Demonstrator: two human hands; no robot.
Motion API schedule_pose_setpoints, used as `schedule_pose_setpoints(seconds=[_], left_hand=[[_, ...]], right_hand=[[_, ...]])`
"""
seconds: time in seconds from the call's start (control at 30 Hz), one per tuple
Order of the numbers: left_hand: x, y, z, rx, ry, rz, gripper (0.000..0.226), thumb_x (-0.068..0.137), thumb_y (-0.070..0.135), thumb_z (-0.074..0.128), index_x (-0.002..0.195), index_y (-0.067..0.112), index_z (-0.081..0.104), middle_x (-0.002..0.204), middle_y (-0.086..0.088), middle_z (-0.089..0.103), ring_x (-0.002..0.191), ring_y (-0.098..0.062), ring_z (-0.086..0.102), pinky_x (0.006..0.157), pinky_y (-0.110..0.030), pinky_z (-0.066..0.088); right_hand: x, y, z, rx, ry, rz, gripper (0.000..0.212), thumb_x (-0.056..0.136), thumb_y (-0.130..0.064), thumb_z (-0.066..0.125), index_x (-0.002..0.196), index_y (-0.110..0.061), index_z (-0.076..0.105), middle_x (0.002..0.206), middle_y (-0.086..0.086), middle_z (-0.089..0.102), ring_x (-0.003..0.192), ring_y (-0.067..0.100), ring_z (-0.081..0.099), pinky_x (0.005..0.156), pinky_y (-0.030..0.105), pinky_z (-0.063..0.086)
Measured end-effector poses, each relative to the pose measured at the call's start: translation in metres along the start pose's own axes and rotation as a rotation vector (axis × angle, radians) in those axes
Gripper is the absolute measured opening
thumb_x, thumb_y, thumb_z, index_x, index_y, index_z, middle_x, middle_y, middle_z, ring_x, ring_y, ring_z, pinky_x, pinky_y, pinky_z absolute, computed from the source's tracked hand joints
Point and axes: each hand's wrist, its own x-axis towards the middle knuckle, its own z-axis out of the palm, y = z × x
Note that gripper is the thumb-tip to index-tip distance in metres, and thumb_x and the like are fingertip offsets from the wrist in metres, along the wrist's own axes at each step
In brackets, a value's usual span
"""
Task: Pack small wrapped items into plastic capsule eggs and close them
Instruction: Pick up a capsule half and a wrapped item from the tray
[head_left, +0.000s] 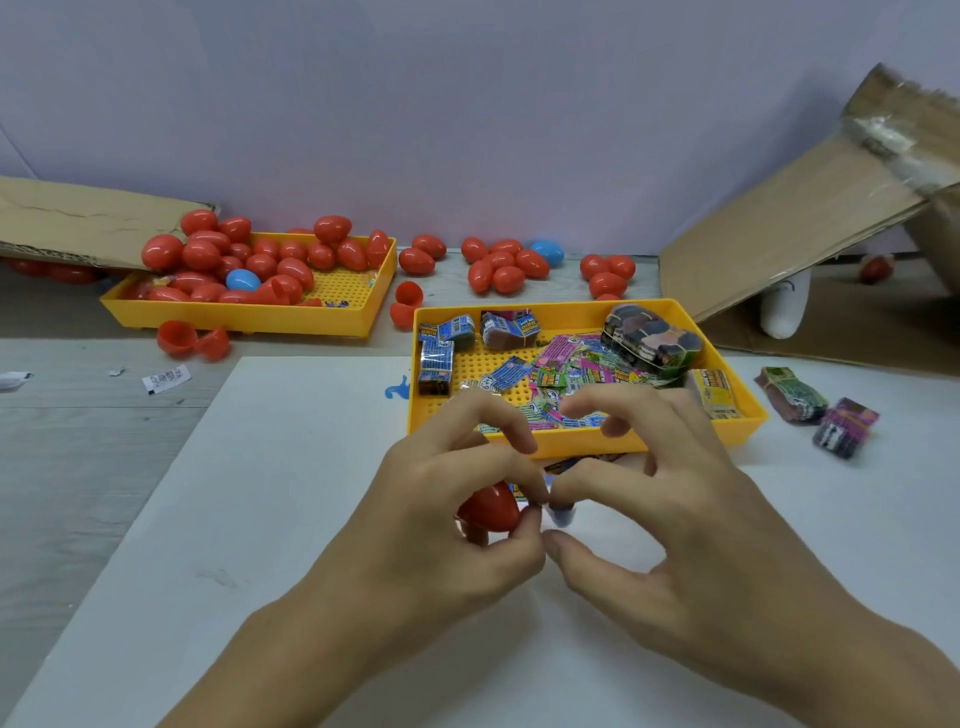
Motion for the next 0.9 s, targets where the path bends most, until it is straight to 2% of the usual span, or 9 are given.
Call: schedule_pose_setpoints(seconds=[0.07,0.2,0.33,0.43,0.5,0.63,0.7,0.8,0.9], left_hand=[[0.000,-0.001,-0.001,-0.041,0.008,-0.007,0.010,0.071,0.006,0.074,0.076,0.014,0.071,0.103,0.004,0.057,0.075,-0.012,0.060,0.053,-0.007,0.038],[0.001,-0.002,0.001,-0.171,0.102,-0.111,0.014,0.071,0.008,0.075,0.080,0.018,0.074,0.099,0.005,0.060,0.086,-0.016,0.065,0.060,-0.013,0.046],[0.002,0.000,0.003,-0.492,0.130,-0.289,0.034,0.069,0.009,0.065,0.094,0.029,0.077,0.097,0.013,0.060,0.080,-0.008,0.063,0.066,-0.017,0.049],[0.004,-0.002,0.002,-0.758,0.152,-0.423,0.048,0.058,0.016,0.061,0.102,0.028,0.077,0.097,-0.003,0.059,0.070,-0.015,0.058,0.067,-0.025,0.048],[0.005,-0.001,0.003,-0.782,0.191,-0.443,0.047,0.070,0.011,0.059,0.110,0.028,0.074,0.098,-0.005,0.058,0.066,-0.018,0.058,0.065,-0.026,0.048],[0.003,0.003,0.009,-0.737,0.225,-0.401,0.046,0.076,0.012,0.067,0.119,0.028,0.062,0.096,0.000,0.064,0.071,-0.013,0.064,0.061,-0.021,0.052],[0.002,0.005,0.011,-0.735,0.238,-0.375,0.041,0.075,0.011,0.071,0.114,0.021,0.061,0.094,0.001,0.067,0.073,-0.012,0.066,0.060,-0.021,0.053],[0.002,0.008,0.013,-0.740,0.240,-0.344,0.030,0.076,0.008,0.073,0.103,0.011,0.064,0.092,-0.005,0.069,0.071,-0.014,0.067,0.060,-0.023,0.055],[0.001,0.008,0.013,-0.752,0.229,-0.348,0.027,0.075,0.007,0.074,0.101,0.009,0.066,0.088,-0.004,0.072,0.069,-0.016,0.070,0.062,-0.023,0.056]], right_hand=[[0.000,0.001,0.000,0.023,-0.009,-0.022,0.014,0.084,-0.041,0.062,0.087,-0.031,0.070,0.124,-0.009,0.052,0.104,0.012,0.049,0.076,0.025,0.043],[0.002,0.007,0.001,0.058,0.060,0.004,0.010,0.086,-0.028,0.067,0.087,-0.023,0.076,0.094,-0.011,0.062,0.086,0.009,0.057,0.068,0.028,0.047],[0.005,0.008,0.003,0.230,0.168,0.086,0.007,0.084,-0.021,0.069,0.083,-0.021,0.076,0.087,-0.012,0.064,0.075,0.004,0.056,0.064,0.007,0.035],[0.006,0.007,0.001,0.404,0.237,0.107,0.007,0.082,-0.020,0.072,0.083,-0.026,0.076,0.087,-0.012,0.066,0.073,0.011,0.059,0.053,0.018,0.039],[0.006,0.006,0.001,0.475,0.256,0.123,0.010,0.081,-0.023,0.072,0.086,-0.029,0.077,0.089,-0.012,0.066,0.073,0.013,0.060,0.052,0.027,0.041],[0.007,0.006,0.003,0.532,0.293,0.146,0.016,0.080,-0.021,0.072,0.090,-0.032,0.074,0.087,-0.011,0.067,0.067,0.012,0.059,0.052,0.032,0.042],[0.007,0.006,0.004,0.531,0.300,0.148,0.016,0.080,-0.021,0.072,0.089,-0.035,0.073,0.085,-0.011,0.066,0.067,0.012,0.059,0.052,0.032,0.042],[0.006,0.006,0.006,0.553,0.280,0.161,0.001,0.081,-0.032,0.073,0.082,-0.033,0.074,0.089,-0.010,0.067,0.073,0.013,0.062,0.055,0.031,0.044],[0.006,0.006,0.007,0.539,0.266,0.174,0.012,0.081,-0.039,0.068,0.081,-0.029,0.076,0.099,-0.009,0.067,0.081,0.016,0.063,0.059,0.028,0.046]])
